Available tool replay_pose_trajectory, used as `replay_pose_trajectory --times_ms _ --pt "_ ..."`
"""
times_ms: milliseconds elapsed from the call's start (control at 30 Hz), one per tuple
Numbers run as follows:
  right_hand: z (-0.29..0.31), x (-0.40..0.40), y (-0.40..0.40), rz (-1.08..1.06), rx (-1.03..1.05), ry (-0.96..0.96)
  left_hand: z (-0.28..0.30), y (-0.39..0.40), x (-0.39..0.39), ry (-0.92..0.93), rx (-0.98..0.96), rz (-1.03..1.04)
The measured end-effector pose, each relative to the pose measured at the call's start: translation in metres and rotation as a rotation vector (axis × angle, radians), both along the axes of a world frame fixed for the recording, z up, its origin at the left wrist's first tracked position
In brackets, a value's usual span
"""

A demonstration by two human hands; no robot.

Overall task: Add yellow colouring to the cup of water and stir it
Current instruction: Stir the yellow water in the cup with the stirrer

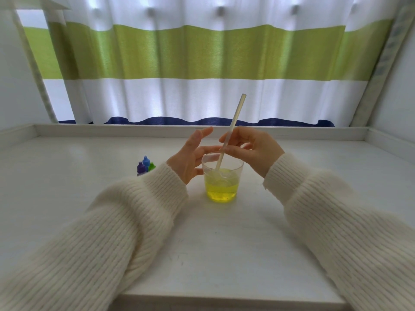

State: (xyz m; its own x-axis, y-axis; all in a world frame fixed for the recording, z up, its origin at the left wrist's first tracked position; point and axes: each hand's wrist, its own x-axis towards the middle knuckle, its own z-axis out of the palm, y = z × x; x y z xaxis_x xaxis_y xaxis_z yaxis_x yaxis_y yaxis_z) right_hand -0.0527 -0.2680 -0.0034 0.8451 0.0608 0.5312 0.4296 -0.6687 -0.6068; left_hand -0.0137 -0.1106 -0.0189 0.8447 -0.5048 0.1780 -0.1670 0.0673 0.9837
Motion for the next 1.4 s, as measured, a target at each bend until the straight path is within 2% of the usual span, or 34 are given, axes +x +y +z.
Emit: replay_pose_trajectory --times_ms 333,567,933,1400 --pt "0.004 0.0 -0.01 -0.102 -0.168 -0.069 -0.001 0.001 0.003 -0.011 0.005 -0.028" --pt "0.004 -0.001 -0.01 -0.096 -0.098 -0.049 -0.001 0.002 0.003 -0.022 0.005 -0.031" --pt "0.006 -0.007 0.003 0.077 0.088 0.079 -0.003 0.003 0.007 -0.024 0.005 -0.044" --pt "0.0 -0.001 0.002 0.031 0.026 0.012 -0.002 0.001 0.002 0.003 -0.001 -0.023"
